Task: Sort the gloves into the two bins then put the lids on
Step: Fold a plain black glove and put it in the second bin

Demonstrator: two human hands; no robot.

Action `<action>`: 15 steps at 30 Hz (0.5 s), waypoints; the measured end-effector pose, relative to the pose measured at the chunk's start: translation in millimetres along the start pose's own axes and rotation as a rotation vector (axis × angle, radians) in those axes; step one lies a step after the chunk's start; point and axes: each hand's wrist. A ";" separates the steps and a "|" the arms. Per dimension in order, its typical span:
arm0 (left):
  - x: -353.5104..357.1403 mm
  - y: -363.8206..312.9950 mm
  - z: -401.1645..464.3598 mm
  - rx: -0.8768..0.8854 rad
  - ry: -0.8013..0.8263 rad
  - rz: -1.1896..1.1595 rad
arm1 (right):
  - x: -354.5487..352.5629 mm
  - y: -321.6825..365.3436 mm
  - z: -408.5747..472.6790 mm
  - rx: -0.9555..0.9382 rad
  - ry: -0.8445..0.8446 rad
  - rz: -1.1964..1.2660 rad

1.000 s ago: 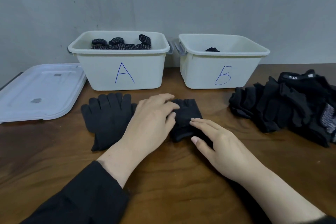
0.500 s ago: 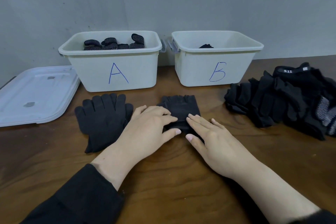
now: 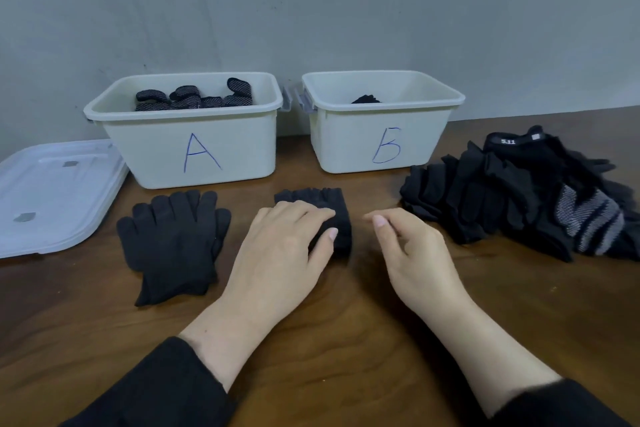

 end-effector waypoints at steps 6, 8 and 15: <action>28.7 -53.2 11.4 0.015 0.123 -0.153 | -32.5 -16.9 -2.7 0.078 -0.185 0.055; 37.7 -68.1 18.6 0.036 0.140 -0.150 | -50.9 -24.6 -5.8 0.076 -0.217 0.002; 61.9 -100.7 43.8 0.061 0.207 -0.145 | -125.7 -50.5 -2.1 0.131 -0.261 -0.224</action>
Point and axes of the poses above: each hand's wrist, its own z-axis towards the middle knuckle, its own x-axis out of the palm, y = z × x, and after that the axes turned 9 degrees about y, right-handed
